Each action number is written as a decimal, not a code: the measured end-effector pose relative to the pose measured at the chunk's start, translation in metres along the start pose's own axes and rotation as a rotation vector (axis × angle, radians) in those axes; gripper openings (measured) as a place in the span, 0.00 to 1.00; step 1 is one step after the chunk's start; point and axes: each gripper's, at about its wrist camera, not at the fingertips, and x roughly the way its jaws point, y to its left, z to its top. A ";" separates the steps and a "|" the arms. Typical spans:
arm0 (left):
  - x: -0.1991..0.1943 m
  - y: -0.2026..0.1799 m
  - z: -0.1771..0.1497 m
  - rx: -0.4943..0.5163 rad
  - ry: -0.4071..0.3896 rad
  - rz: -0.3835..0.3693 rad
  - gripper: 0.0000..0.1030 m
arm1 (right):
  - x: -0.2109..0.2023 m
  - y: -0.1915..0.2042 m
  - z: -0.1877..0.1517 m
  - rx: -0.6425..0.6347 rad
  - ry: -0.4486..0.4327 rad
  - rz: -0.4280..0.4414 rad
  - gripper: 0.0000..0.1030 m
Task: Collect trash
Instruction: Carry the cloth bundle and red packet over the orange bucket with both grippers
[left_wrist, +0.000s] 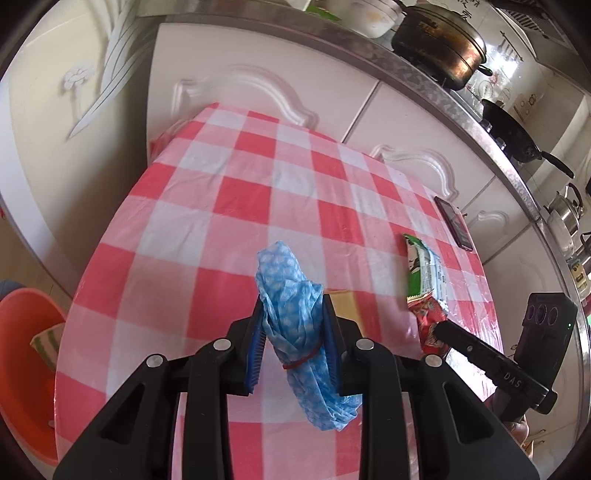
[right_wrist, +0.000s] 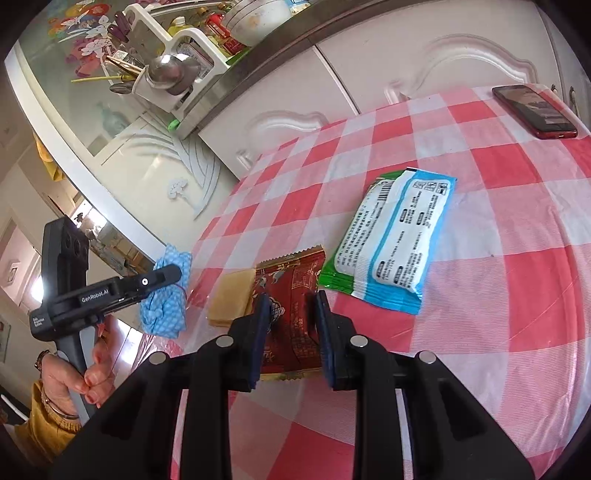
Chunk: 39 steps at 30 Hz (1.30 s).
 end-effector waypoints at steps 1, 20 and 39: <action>-0.001 0.003 -0.001 -0.005 -0.001 0.000 0.29 | 0.002 0.002 0.000 0.001 0.003 0.003 0.26; -0.046 0.083 -0.031 -0.128 -0.054 -0.011 0.29 | 0.024 0.068 -0.003 -0.065 0.056 0.032 0.26; -0.103 0.191 -0.068 -0.272 -0.119 0.149 0.29 | 0.116 0.195 -0.031 -0.267 0.254 0.150 0.26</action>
